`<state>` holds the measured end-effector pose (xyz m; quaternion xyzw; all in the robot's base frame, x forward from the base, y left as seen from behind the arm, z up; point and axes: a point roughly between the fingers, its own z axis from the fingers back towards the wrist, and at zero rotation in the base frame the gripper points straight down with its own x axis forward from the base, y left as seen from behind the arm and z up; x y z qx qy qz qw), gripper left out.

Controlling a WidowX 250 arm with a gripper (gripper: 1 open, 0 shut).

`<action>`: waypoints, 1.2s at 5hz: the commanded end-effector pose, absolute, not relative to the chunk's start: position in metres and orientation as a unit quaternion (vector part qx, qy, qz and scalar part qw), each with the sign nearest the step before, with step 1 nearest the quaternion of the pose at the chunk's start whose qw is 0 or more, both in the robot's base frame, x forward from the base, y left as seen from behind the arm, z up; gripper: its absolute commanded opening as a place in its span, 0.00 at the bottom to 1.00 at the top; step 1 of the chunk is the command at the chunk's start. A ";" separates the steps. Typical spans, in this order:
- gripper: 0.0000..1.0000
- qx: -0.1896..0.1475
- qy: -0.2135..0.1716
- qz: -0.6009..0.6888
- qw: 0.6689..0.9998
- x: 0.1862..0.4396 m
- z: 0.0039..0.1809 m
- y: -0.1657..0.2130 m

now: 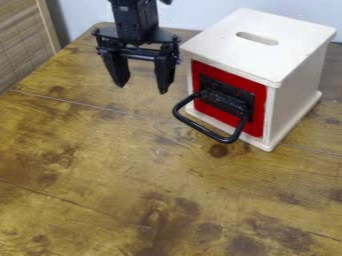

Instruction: Close the drawer

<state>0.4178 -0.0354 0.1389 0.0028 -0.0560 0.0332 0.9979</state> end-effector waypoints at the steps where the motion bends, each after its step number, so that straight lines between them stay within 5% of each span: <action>1: 1.00 0.001 -0.090 0.024 0.996 0.420 0.166 -0.051; 2: 1.00 0.000 -0.088 0.024 0.996 0.420 0.163 -0.056; 4: 1.00 0.005 -0.081 0.091 0.993 0.422 0.129 -0.060; 6: 1.00 -0.009 -0.085 0.012 0.996 0.413 0.129 -0.063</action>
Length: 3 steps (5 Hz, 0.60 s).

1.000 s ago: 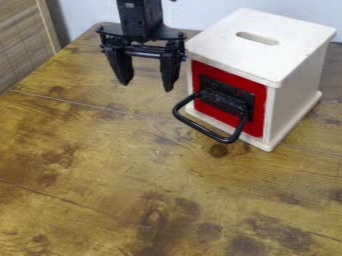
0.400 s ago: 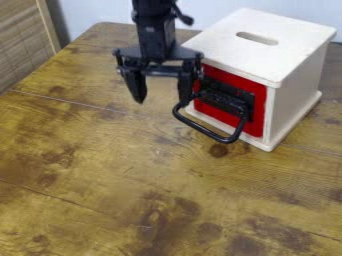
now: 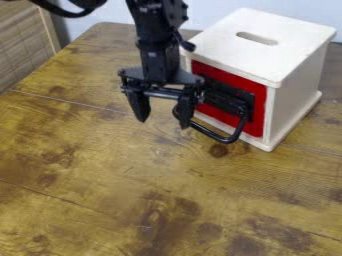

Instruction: Close the drawer

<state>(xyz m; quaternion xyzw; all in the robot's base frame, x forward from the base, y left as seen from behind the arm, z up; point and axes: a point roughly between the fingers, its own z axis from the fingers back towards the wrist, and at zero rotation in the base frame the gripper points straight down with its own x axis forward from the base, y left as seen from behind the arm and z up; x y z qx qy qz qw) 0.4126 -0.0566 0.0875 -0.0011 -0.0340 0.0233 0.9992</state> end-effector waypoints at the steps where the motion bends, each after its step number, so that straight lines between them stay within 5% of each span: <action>1: 1.00 -0.009 -0.101 0.000 0.995 0.413 0.134 -0.057; 3: 1.00 -0.004 -0.111 0.019 0.994 0.422 0.165 -0.054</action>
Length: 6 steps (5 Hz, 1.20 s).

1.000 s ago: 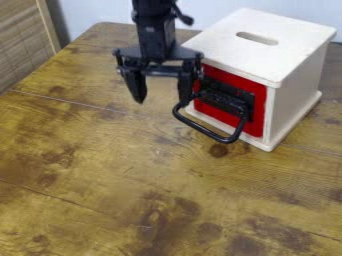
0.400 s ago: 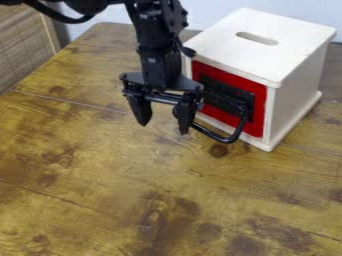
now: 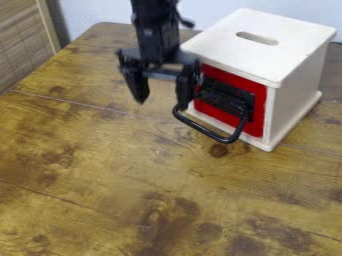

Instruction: Close the drawer

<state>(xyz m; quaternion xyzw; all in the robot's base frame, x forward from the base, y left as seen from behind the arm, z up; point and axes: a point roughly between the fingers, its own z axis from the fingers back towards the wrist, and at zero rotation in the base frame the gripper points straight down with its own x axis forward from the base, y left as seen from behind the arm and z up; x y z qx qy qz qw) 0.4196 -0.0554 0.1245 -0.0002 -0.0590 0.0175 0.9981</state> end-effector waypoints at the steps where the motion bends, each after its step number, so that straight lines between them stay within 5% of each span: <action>1: 1.00 -0.003 -0.102 0.016 0.995 0.418 0.170 -0.056; 6: 1.00 -0.002 -0.103 0.038 0.994 0.421 0.153 -0.041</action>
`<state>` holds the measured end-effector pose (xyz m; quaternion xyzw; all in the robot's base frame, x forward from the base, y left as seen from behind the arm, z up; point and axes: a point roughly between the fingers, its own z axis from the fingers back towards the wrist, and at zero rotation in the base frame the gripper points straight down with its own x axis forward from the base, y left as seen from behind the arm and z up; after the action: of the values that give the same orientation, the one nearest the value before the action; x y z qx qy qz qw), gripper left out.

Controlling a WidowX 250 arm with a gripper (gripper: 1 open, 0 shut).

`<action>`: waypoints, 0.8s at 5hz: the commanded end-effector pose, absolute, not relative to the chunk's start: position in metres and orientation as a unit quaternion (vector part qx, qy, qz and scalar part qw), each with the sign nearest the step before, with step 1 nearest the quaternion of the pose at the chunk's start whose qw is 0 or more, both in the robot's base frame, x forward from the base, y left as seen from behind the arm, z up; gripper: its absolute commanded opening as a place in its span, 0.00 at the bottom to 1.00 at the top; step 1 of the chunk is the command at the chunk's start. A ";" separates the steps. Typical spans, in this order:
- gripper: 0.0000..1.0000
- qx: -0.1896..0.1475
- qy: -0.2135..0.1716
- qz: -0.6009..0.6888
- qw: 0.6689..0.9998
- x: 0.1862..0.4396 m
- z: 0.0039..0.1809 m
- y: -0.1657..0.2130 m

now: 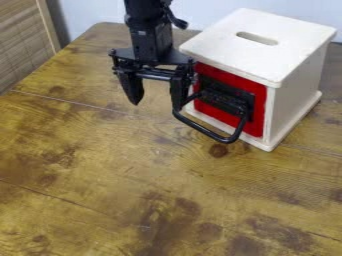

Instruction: Close the drawer

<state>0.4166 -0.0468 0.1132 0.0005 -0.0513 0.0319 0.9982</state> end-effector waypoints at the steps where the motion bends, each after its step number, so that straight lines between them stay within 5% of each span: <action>1: 1.00 0.001 -0.102 0.058 0.993 0.418 0.158 -0.046; 4: 1.00 -0.009 -0.099 -0.026 0.995 0.400 0.150 -0.064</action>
<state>0.4002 -0.0563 0.1080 -0.0023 -0.0461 -0.0133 0.9988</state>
